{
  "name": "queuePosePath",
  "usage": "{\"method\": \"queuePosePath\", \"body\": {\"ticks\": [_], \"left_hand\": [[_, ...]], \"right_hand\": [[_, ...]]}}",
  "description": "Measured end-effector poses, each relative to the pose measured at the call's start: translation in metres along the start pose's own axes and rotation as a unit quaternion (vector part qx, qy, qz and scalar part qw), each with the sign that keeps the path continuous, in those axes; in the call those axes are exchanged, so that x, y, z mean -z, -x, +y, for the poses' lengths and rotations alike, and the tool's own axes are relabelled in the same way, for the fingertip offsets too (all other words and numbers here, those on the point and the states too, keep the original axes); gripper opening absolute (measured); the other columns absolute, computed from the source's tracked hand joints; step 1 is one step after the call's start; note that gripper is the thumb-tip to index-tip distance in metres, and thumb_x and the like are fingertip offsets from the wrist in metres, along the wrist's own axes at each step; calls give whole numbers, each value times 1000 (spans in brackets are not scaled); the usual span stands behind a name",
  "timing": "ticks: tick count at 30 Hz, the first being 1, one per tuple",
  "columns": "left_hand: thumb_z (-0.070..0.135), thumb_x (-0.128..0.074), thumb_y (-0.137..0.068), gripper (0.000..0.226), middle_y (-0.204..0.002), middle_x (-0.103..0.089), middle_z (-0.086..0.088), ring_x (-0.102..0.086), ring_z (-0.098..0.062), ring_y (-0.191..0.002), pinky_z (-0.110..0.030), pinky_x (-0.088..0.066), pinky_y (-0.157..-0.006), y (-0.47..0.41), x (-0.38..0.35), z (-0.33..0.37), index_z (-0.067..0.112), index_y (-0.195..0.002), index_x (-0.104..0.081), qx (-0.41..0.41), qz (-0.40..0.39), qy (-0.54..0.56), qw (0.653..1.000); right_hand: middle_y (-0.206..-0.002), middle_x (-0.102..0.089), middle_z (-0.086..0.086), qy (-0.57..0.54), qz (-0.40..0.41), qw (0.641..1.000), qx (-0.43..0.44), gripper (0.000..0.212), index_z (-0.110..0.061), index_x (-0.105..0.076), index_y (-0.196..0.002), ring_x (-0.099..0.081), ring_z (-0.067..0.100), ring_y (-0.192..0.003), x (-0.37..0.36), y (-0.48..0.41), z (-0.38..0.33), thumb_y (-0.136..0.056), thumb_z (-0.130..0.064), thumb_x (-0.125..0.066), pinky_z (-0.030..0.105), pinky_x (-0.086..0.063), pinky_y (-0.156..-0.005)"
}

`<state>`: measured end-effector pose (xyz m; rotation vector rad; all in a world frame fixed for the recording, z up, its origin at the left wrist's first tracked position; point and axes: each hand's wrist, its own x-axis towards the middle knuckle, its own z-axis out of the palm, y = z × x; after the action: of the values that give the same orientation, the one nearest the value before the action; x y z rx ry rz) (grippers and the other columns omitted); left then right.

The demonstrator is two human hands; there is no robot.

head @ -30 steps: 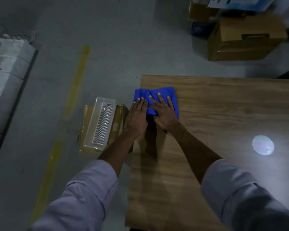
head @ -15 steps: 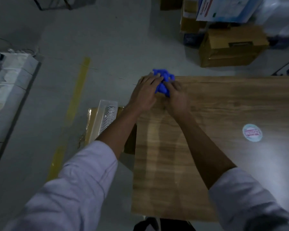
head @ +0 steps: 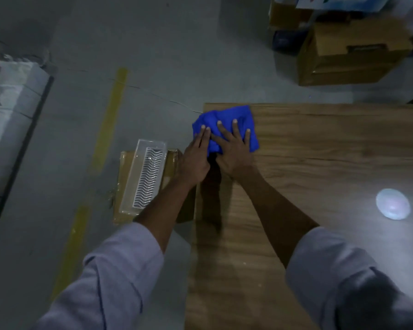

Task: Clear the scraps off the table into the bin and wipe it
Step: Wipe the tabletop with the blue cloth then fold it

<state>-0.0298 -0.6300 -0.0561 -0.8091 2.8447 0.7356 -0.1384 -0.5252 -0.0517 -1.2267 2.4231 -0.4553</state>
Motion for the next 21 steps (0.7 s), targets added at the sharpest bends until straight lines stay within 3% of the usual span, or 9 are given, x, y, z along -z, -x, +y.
{"method": "queuePosePath", "body": {"ticks": [2, 4, 6, 8, 11, 12, 16, 18, 21], "left_hand": [[-1, -53, -90, 87, -170, -5, -10, -14, -29, -155, -41, -18, -124, 42, 3, 11, 11, -162, -5, 16, -32, -34, 999], [6, -53, -91, 70, -161, -32, -19, -35, -35, -146, -41, -29, -120, 74, 21, 19, 7, -157, -29, 7, -128, -62, 990], [8, -54, -91, 44, -130, -63, -21, -60, -37, -118, -44, -49, -100, 86, 55, 26, 10, -134, -59, -13, -227, -33, 973], [5, -55, -90, 43, -119, -69, -12, -65, -29, -109, -45, -52, -98, 88, 81, 37, 21, -128, -65, -36, -218, 35, 975], [1, -57, -87, 73, -160, -38, -4, -34, -24, -147, -38, -23, -122, 80, 82, 56, 20, -155, -38, -125, -47, -11, 991], [2, -57, -86, 80, -167, -24, -3, -19, -24, -154, -38, -15, -125, 80, 74, 59, 17, -159, -28, -141, -14, -40, 989], [1, -56, -86, 91, -170, 4, -4, 7, -25, -157, -42, 1, -127, 114, 13, 35, 14, -162, -7, -94, -108, -63, 988], [-3, -55, -82, 97, -170, 6, -2, 8, -22, -157, -43, -2, -128, 149, -12, 28, 15, -162, -2, -59, -108, -25, 992], [2, -53, -89, 87, -170, -3, -6, -3, -24, -157, -40, -12, -126, 203, -18, 42, 11, -161, -5, -13, -120, -31, 992]], "right_hand": [[-163, -34, 8, -50, -12, 997, 53, 74, -21, -47, -151, -12, 41, -154, -6, 38, -6, -78, -18, -51, 69, -4, -121], [-146, -54, 21, -66, -30, 994, 86, 71, -7, -61, -138, -42, 47, -140, -9, 78, -6, -70, -22, -45, 68, -28, -115], [-125, -68, 22, -57, -92, 992, 57, 67, -11, -69, -128, -63, 44, -119, 22, 104, -14, -68, -30, -45, 54, -50, -102], [-119, -71, 17, -19, -82, 996, 17, 61, -22, -65, -132, -66, 40, -109, 47, 118, -22, -74, -37, -55, 45, -55, -91], [-122, -70, 16, -4, 128, 991, -26, 53, -15, -68, -128, -64, 39, -116, 57, 123, -34, -79, -31, -80, 48, -53, -92], [-130, -67, 16, -10, 133, 990, -43, 55, -14, -66, -130, -57, 39, -127, 54, 119, -35, -80, -30, -80, 53, -48, -101], [-170, -15, -2, 18, -111, 990, -85, 73, -30, -33, -157, 1, 30, -157, 12, 127, -29, -91, -20, -64, 63, -7, -122], [-171, -6, -5, 26, -123, 991, -51, 80, -33, -25, -159, 10, 29, -156, -7, 152, -27, -90, -16, -62, 60, 2, -122], [-169, -16, -5, 12, -131, 991, -7, 75, -27, -32, -158, 3, 26, -157, -17, 189, -35, -89, -12, -60, 53, -2, -125]]}}
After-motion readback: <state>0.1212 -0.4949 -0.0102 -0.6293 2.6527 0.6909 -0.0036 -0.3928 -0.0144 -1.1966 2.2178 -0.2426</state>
